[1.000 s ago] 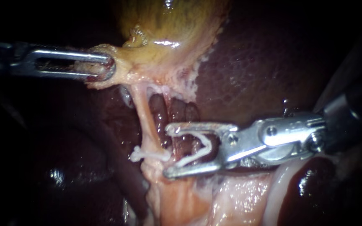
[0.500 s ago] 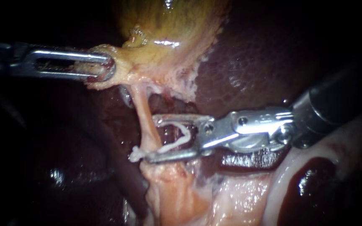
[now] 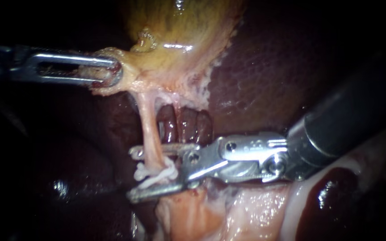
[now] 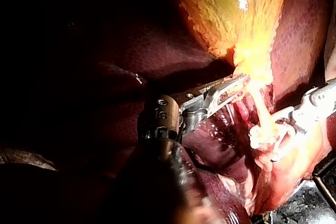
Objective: Clipping second clip left tube
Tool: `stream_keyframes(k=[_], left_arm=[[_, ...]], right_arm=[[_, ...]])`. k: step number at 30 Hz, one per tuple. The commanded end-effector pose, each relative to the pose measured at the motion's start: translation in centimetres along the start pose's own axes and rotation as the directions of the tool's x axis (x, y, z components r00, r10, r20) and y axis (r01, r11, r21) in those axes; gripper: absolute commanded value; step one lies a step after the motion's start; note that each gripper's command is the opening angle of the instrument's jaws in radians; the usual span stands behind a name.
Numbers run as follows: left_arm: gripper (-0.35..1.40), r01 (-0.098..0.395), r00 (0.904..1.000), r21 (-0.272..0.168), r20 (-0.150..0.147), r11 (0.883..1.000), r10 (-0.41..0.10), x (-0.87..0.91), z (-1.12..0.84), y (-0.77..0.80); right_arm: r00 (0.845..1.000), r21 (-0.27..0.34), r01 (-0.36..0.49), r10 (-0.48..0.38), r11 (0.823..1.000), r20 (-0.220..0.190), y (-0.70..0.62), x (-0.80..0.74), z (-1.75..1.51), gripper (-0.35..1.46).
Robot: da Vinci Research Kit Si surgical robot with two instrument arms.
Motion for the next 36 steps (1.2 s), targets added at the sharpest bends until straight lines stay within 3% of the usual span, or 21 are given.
stream_keyframes(k=[1,6,15,24,36], left_arm=[[-0.35,0.0,1.0,-0.001,0.0,1.0,0.0,0.0,0.0,0.0],[-0.35,0.0,1.0,-0.001,0.0,1.0,0.0,0.0,0.0,0.0],[-0.35,0.0,1.0,-0.001,0.001,1.0,0.0,0.0,0.0,-0.01],[-0.35,0.0,1.0,-0.001,0.001,1.0,0.0,0.0,0.0,-0.01],[-0.35,0.0,1.0,-0.002,0.001,1.0,0.0,0.01,-0.01,-0.03]], right_arm=[[1.0,0.006,-0.002,0.002,1.0,-0.005,-0.03,0.03,0.01,0.49],[1.0,0.011,-0.014,0.014,1.0,-0.009,-0.08,0.1,0.04,0.46],[0.998,0.012,-0.061,0.062,0.998,-0.009,0.04,0.02,-0.05,0.23],[0.994,0.051,-0.109,0.11,0.993,-0.004,0.06,0.0,-0.1,-0.33],[0.989,0.068,-0.149,0.148,0.987,0.021,0.1,0.0,-0.14,-0.35]])
